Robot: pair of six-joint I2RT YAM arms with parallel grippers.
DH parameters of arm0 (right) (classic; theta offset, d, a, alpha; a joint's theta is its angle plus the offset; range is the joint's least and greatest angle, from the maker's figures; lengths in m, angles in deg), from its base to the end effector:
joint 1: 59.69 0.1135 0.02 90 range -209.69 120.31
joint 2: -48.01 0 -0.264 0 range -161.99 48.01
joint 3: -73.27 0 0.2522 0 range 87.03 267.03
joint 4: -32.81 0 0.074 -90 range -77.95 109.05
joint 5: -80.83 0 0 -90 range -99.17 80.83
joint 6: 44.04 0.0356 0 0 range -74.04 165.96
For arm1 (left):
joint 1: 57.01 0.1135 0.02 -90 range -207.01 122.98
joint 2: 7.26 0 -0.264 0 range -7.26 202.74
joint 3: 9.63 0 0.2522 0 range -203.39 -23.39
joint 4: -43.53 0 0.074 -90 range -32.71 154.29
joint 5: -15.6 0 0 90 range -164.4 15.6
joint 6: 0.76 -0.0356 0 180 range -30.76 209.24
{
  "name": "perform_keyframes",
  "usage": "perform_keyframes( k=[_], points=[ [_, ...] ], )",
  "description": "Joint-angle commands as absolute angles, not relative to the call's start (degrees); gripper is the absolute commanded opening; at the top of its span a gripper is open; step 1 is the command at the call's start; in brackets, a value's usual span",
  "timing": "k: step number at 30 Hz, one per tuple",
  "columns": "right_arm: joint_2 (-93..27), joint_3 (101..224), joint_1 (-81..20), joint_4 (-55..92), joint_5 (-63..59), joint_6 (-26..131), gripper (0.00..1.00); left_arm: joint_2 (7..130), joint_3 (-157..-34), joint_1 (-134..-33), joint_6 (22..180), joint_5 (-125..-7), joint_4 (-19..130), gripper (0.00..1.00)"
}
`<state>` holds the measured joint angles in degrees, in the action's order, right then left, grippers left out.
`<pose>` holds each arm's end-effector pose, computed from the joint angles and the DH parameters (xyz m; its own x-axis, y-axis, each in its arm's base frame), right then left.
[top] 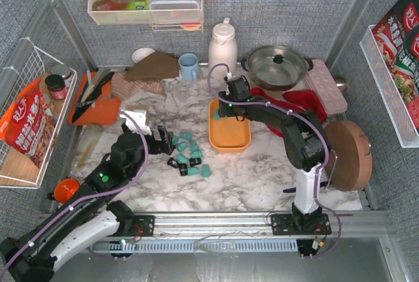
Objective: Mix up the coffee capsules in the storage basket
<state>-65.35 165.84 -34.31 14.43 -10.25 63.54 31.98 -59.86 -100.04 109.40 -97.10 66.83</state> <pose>0.4027 0.1903 0.1971 -0.6695 0.0166 -0.7427 -0.2236 0.9489 0.2228 0.1318 -0.1043 0.3058 -0.2683 -0.1845 -0.9455 0.2785 0.9247 -0.2595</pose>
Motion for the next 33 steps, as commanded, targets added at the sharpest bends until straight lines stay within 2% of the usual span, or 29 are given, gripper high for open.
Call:
perform_keyframes(
  k=[1, 7, 13, 19, 23, 28, 31, 33],
  points=[
    [-65.83, 166.74, -34.38, 16.94, -9.18, 65.58, 0.57, 32.19, -60.03, -100.02, 110.09, -96.60, 66.51, 0.99],
    [-64.01, 166.76, -34.34, 15.36, -8.82, 65.61, 0.68, 33.30, -60.02, -100.00, 111.22, -95.84, 67.04, 0.99],
    [-56.92, 164.26, -34.09, 10.45, -11.18, 64.06, 0.69, 35.55, -59.42, -100.00, 113.61, -95.35, 67.07, 0.99],
    [-45.71, 159.28, -32.38, 4.48, -13.27, 59.34, 0.65, 41.70, -58.18, -99.93, 118.51, -97.31, 68.09, 0.98],
    [-38.01, 154.13, -30.89, 2.71, -12.60, 58.07, 0.62, 47.26, -57.59, -99.91, 120.37, -98.83, 68.43, 0.90],
    [-30.45, 149.49, -28.79, 0.21, -9.50, 57.14, 0.54, 51.51, -56.53, -99.31, 120.81, -100.22, 67.99, 0.84],
    [-27.07, 148.15, -27.78, -0.94, -8.16, 57.08, 0.53, 53.43, -55.15, -97.05, 119.46, -96.70, 65.68, 0.82],
    [-25.29, 147.74, -27.31, -1.59, -7.22, 57.26, 0.52, 55.28, -54.87, -95.96, 118.53, -94.07, 64.55, 0.78]
  ],
)
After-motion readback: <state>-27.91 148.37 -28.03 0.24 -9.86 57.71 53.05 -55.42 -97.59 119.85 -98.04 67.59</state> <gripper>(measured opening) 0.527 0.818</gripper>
